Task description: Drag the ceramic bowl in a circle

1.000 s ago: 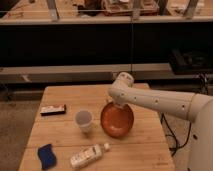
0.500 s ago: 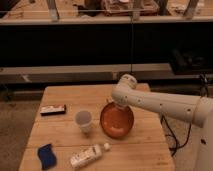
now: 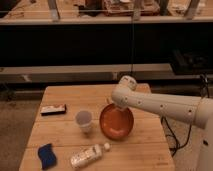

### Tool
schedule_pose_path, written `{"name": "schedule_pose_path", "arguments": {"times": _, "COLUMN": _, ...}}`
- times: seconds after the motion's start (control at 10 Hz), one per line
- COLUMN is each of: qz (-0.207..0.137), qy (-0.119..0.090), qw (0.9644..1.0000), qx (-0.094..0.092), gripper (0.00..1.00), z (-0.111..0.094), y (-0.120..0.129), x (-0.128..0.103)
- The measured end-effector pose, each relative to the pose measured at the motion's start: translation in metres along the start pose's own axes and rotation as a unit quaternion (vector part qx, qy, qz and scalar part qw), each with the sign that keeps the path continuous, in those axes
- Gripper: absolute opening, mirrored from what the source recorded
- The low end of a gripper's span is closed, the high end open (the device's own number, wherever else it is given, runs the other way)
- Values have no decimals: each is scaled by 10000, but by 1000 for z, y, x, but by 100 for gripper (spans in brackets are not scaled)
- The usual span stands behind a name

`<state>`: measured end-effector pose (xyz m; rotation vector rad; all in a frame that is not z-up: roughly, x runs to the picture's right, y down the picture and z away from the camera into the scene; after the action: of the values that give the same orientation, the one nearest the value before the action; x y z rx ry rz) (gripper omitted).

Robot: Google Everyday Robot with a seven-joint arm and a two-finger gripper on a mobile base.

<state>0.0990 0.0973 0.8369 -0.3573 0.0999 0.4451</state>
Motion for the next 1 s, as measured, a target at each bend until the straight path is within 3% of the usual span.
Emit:
{"name": "schedule_pose_path", "arguments": {"times": 0.2, "qz": -82, "qy": -399, "qw": 9987, "qx": -311, "gripper": 0, "z": 0, "y": 12, "x": -6}}
{"name": "schedule_pose_path", "arguments": {"times": 0.3, "qz": -121, "qy": -388, "qw": 9986, "qx": -327, "gripper": 0, "z": 0, "y": 16, "x": -8}}
{"name": "schedule_pose_path", "arguments": {"times": 0.7, "qz": 37, "qy": 7, "qw": 9994, "qx": -356, "gripper": 0, "z": -5, "y": 27, "x": 11}}
{"name": "schedule_pose_path", "arguments": {"times": 1.0, "qz": 410, "qy": 510, "qw": 9975, "qx": -250, "gripper": 0, "z": -8, "y": 21, "x": 56}}
